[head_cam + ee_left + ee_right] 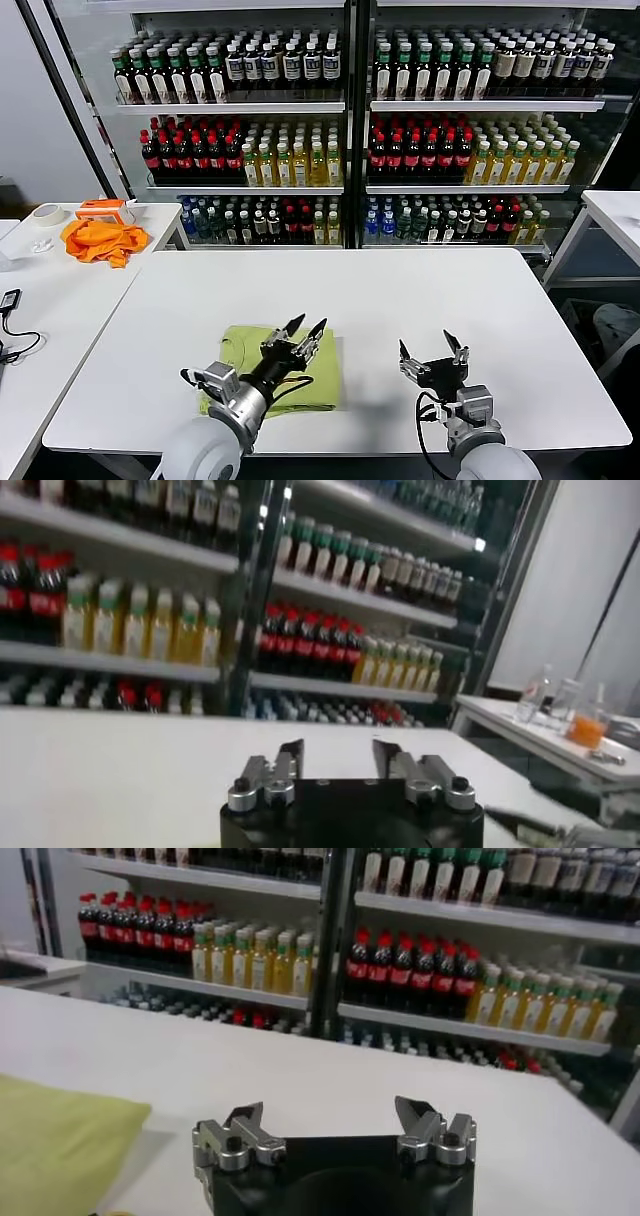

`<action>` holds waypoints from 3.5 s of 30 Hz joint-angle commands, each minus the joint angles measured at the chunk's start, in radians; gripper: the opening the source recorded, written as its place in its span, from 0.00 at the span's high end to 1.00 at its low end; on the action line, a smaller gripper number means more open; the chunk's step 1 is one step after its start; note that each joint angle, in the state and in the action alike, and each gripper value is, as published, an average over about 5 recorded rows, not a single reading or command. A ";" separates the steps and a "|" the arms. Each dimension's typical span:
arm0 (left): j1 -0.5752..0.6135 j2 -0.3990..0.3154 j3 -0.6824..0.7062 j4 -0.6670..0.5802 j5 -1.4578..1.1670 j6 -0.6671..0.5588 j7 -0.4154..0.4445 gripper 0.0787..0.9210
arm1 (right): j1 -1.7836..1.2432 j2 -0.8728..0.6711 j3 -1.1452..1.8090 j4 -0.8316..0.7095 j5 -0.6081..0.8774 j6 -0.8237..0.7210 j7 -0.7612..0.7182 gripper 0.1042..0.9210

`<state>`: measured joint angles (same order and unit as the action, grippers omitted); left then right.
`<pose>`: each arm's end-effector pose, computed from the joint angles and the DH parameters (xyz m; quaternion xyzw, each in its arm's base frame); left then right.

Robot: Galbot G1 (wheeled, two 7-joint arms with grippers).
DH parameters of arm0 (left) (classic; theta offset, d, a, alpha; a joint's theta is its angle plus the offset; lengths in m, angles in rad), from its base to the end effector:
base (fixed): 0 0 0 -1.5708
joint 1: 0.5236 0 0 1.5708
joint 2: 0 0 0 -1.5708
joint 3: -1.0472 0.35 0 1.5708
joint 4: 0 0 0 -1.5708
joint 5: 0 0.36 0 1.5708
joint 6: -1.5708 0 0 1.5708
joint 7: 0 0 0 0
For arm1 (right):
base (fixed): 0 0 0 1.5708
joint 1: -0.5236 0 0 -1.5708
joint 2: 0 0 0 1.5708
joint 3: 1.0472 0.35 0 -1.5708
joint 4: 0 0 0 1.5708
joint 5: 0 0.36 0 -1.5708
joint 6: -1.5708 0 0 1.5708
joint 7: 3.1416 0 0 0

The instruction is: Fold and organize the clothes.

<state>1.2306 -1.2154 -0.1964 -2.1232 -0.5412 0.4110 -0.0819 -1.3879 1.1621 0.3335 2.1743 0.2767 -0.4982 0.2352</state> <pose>0.2515 -0.0363 -0.2351 -0.2320 -0.9612 0.0976 0.1128 0.2222 -0.0065 -0.2442 0.0665 -0.9836 0.0674 0.1535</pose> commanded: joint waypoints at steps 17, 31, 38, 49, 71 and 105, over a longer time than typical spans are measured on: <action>0.159 0.105 -0.286 -0.007 0.168 -0.108 0.014 0.12 | 0.187 0.063 -0.344 -0.182 0.381 -0.084 0.008 0.12; 0.180 0.092 -0.276 -0.031 0.198 -0.103 0.007 0.12 | 0.174 0.083 -0.349 -0.202 0.434 -0.083 0.052 0.29; 0.199 0.095 -0.278 -0.048 0.197 -0.085 -0.006 0.12 | 0.176 0.094 -0.335 -0.189 0.400 -0.080 0.058 0.54; 0.205 0.097 -0.287 -0.035 0.211 -0.121 -0.002 0.12 | 0.232 0.068 -0.209 -0.121 0.195 -0.027 0.005 0.92; 0.181 0.075 -0.249 0.062 0.292 -0.188 0.013 0.12 | -0.047 -0.001 0.021 -0.103 0.070 0.052 0.002 0.99; 0.019 0.097 -0.210 0.119 0.294 -0.274 0.062 0.12 | 0.168 0.027 0.125 -0.293 -0.049 0.304 -0.115 0.13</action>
<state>1.2833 -1.1289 -0.3955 -1.9737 -0.2309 0.1198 -0.0197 -1.3114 1.1632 0.5052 2.0285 0.2684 -0.3081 0.1504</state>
